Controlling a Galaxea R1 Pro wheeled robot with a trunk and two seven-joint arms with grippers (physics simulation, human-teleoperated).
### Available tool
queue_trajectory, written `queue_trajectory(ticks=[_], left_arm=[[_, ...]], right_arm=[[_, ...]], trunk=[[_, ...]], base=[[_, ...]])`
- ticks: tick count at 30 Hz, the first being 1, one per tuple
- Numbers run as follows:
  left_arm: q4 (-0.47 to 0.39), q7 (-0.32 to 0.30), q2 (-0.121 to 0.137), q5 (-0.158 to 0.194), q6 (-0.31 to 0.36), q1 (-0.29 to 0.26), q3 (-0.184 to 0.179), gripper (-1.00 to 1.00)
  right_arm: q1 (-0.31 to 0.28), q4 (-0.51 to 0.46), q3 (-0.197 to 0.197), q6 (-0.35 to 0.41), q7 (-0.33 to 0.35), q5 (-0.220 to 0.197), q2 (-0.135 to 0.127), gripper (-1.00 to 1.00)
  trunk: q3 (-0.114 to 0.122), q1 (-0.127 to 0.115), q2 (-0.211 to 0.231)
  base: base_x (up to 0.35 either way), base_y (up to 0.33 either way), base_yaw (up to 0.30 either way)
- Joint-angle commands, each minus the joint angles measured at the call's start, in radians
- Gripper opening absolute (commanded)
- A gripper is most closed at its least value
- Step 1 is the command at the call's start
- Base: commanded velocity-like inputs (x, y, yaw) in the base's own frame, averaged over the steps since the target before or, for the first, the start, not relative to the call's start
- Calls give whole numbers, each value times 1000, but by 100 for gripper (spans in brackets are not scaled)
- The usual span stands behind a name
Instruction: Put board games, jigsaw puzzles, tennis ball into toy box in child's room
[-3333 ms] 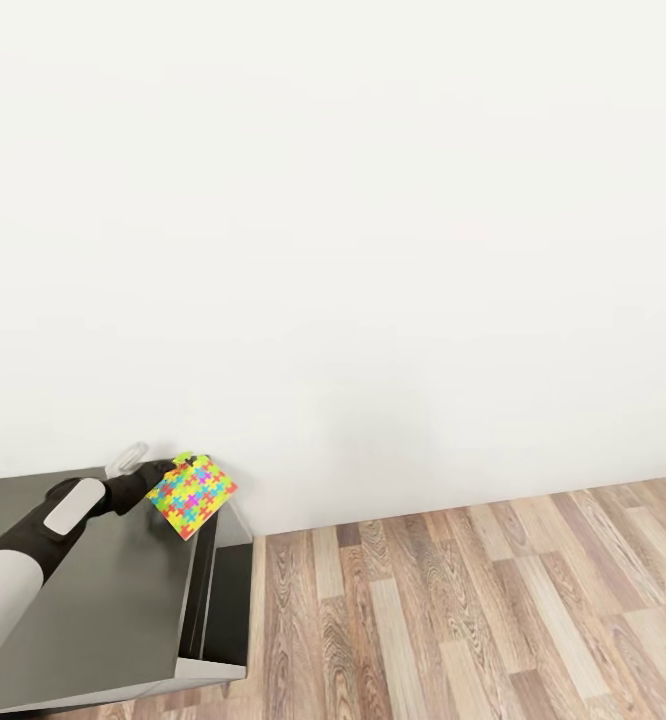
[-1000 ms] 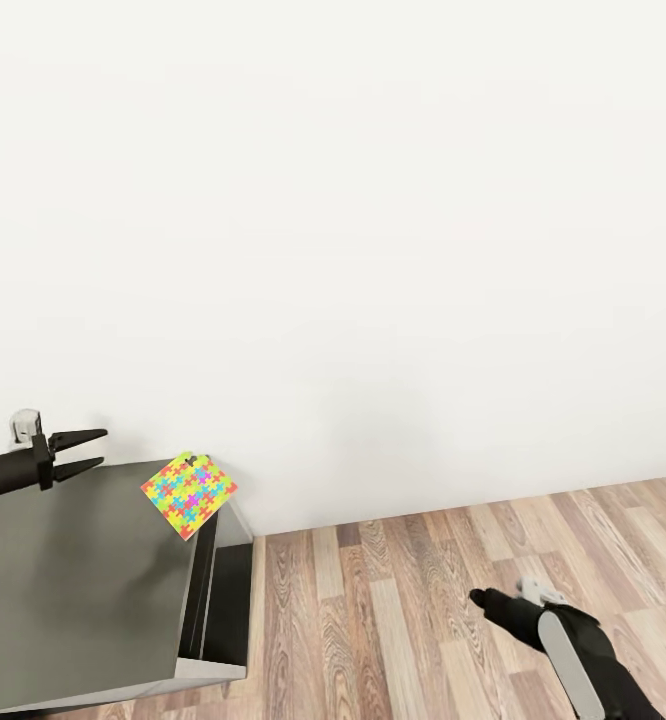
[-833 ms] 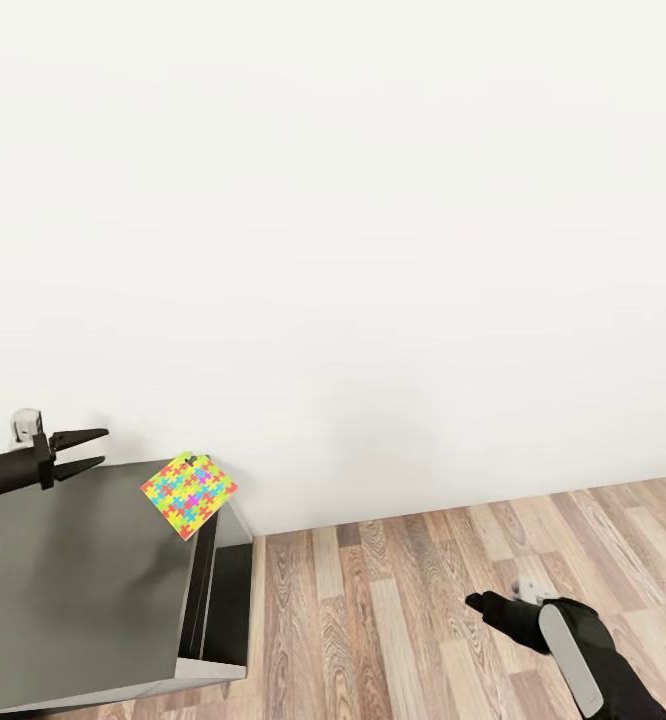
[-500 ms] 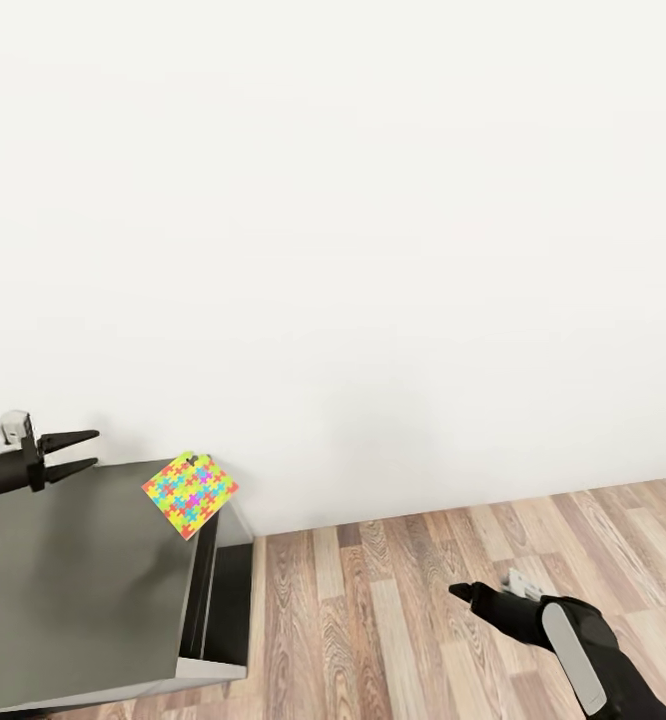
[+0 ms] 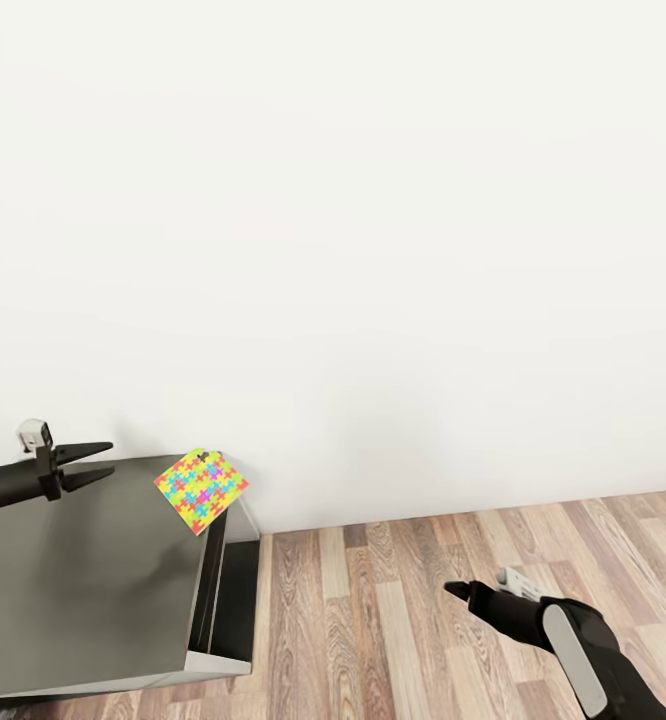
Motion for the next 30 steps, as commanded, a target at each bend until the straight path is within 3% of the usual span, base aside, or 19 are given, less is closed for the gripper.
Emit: queue_trajectory(ticks=[1,8,30], left_arm=[[1,-3,1,6,4,-2,-6,100],[0,-4,3,6,3,-2,-7,100],[-42,-4,0,8,1,-2,-12,100]], right_arm=[[1,-1,-5,4,20,7,0,100],[5,0,-19,0,57,8,-1,100],[4,-4,-26,-6,65,7,0,100]], trunk=[[-2,1,-2],[6,1,-2],[42,1,-2]], base=[[0,0,0],[0,0,0],[0,0,0]])
